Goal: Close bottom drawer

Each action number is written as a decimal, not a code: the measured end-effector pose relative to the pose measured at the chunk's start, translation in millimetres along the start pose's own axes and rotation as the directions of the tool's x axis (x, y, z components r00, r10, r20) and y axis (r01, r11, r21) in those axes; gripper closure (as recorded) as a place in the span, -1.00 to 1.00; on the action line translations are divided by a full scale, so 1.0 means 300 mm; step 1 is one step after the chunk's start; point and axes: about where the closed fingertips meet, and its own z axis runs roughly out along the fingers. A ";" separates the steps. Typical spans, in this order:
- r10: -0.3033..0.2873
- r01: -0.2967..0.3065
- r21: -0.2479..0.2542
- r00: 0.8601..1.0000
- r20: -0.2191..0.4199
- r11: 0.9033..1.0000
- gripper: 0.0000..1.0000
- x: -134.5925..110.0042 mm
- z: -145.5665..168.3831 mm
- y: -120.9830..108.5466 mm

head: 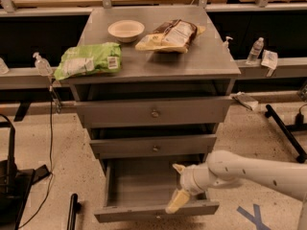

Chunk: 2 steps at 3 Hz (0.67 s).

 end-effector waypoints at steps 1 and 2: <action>-0.058 0.061 0.032 0.993 -0.106 0.998 -1.00 0.218 0.032 0.056; -0.073 0.080 0.051 0.990 -0.124 0.995 -1.00 0.246 0.036 0.049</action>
Offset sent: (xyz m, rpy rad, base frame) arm -0.0259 -0.0322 -0.0441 -0.1033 -0.0321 0.0208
